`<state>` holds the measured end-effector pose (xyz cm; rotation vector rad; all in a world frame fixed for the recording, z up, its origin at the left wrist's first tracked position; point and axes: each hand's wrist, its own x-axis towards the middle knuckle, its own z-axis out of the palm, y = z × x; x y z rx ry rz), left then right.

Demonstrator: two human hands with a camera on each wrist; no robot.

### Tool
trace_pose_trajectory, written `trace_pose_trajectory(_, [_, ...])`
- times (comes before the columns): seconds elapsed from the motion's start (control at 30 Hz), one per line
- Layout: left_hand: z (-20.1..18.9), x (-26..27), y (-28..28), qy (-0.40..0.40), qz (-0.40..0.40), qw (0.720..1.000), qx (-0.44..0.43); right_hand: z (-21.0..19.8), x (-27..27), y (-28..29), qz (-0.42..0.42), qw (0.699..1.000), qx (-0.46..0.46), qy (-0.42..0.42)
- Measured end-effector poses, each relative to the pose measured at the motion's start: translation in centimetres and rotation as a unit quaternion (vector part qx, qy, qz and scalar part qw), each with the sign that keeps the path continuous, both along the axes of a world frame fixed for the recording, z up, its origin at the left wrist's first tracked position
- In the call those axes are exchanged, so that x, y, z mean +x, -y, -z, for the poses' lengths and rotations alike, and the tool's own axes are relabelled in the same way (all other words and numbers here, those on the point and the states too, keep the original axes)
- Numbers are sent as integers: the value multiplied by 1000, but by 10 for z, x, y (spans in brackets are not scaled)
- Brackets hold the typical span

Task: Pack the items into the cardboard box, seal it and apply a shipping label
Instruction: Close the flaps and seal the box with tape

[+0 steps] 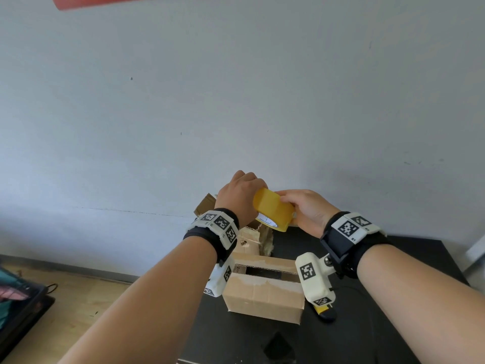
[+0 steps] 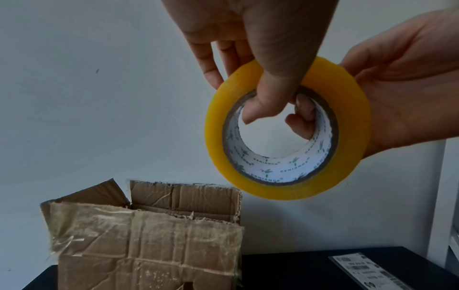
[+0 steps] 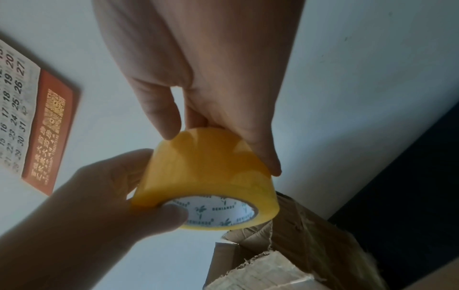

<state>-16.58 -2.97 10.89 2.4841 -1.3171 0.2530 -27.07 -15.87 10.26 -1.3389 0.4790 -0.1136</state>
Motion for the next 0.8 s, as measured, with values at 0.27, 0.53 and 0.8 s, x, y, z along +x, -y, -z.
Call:
trace_pose_trajectory(0.27, [-3, 3, 0, 3, -10, 1000, -1, -1, 7, -7, 40, 998, -39, -15])
trace_pose_trajectory(0.53, [-7, 9, -1, -5, -17, 1000, 7, -2, 13, -8, 33, 998, -56, -16])
trace_pose_trajectory(0.8, [-15, 19, -6, -75, -24, 995, 61, -11, 19, -7, -83, 985, -139, -53])
